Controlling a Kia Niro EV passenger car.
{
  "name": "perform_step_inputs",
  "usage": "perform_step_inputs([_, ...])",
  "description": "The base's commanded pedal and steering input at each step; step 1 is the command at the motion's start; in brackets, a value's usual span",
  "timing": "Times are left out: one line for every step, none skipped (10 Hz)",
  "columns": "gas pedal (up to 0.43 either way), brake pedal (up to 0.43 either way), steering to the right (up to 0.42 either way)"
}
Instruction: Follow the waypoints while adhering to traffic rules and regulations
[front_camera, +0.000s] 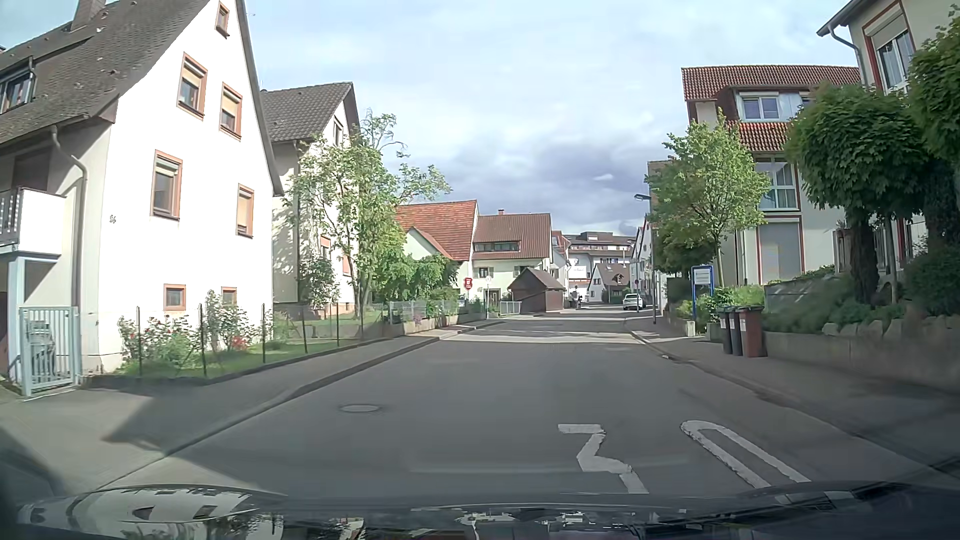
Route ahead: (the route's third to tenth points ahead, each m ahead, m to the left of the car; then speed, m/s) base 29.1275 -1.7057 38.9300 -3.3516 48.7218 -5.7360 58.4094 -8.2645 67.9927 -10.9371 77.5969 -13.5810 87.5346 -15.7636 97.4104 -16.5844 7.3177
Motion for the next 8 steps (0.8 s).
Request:
perform_step_inputs([0.067, 0.000, 0.073])
perform_step_inputs([0.067, 0.000, 0.070])
perform_step_inputs([0.067, 0.000, 0.066])
perform_step_inputs([0.067, 0.000, 0.062])
perform_step_inputs([0.067, 0.000, 0.059])
perform_step_inputs([0.067, 0.000, 0.055])
perform_step_inputs([0.067, 0.000, 0.052])
perform_step_inputs([0.067, 0.000, 0.050])
